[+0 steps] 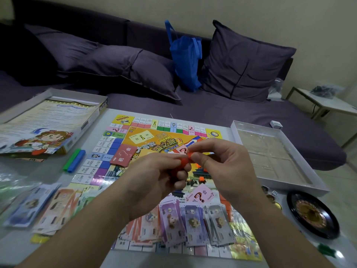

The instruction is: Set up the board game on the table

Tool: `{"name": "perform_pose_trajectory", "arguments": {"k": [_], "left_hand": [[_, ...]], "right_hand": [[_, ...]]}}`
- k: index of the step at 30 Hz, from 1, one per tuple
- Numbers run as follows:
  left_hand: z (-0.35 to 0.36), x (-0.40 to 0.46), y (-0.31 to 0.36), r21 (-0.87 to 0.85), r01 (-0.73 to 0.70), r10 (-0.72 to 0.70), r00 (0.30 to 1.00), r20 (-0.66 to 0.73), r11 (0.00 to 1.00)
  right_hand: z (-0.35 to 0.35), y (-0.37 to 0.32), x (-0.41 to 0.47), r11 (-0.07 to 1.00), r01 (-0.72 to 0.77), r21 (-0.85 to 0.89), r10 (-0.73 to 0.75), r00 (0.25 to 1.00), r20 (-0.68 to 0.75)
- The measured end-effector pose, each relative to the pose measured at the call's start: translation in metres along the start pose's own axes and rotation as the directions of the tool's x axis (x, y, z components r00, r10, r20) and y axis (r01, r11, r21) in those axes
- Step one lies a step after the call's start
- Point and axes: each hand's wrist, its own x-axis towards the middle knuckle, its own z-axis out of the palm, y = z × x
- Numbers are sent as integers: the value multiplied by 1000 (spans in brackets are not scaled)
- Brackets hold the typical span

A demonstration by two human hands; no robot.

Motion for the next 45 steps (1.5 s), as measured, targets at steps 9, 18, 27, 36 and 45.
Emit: {"name": "perform_pose_trajectory", "arguments": {"k": [9,18,27,36,45], "left_hand": [[2,-2,-8,86,-142,148,987,-66,986],[4,-2,-7,-61,-156,148,982,-121,986],[-2,-1,-7,-5,-121,120,988,-98,993],[-1,-3,-2,-32,-99,97,993,-66,995],[-1,3,-6,-60,-124,110,973,-203,990]], "right_hand": [[3,-1,-1,1000,14,2,-14,996,-90],[6,3,-5,997,2,-71,-4,1000,-24],[18,-7,-13,896,209,-391,-185,978,99],[15,-8,-11,872,235,-430,-241,970,41],[6,-1,-7,936,81,-341,28,953,303]]}}
